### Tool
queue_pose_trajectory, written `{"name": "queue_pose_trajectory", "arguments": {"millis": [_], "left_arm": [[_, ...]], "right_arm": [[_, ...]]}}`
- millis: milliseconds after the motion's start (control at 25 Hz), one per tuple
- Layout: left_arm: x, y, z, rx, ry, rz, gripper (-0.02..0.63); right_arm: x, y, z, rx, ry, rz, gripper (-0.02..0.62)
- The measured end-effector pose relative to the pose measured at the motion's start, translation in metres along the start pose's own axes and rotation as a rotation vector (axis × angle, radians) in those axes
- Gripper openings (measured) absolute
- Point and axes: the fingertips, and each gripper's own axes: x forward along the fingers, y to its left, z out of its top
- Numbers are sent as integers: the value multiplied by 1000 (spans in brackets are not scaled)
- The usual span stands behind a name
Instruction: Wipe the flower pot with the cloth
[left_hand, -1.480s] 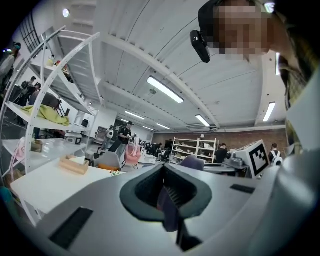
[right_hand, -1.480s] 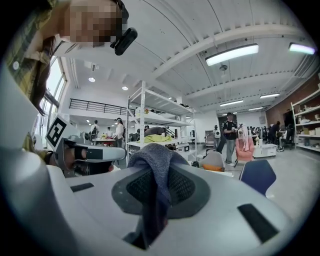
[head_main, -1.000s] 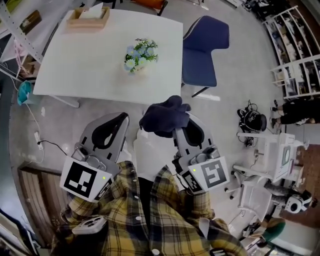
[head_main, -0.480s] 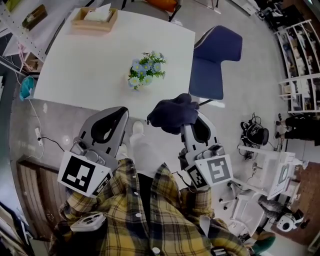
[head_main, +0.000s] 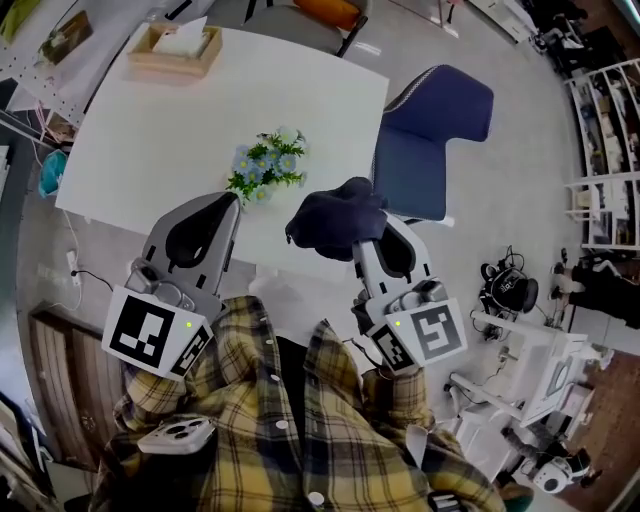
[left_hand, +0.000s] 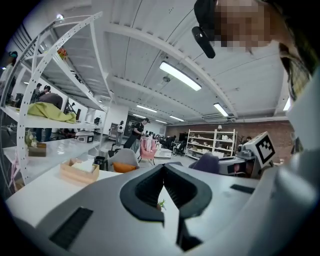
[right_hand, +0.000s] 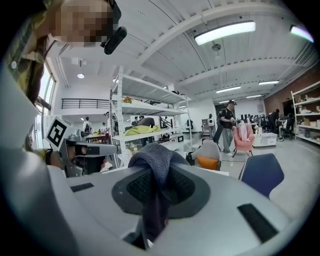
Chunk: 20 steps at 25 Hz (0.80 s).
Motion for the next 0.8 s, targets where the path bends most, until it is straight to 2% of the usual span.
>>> {"name": "queue_pose_trajectory", "arguments": {"millis": [280, 640, 800], "left_arm": [[17, 13, -25, -4, 55, 47, 11], [24, 39, -62, 0, 138, 46, 11], [27, 49, -85, -22, 171, 40, 12]], "right_arm": [[10, -28, -20, 49, 43, 4, 35], [38, -24, -64, 149, 120, 20, 35], [47, -23, -88, 209, 157, 25, 35]]}}
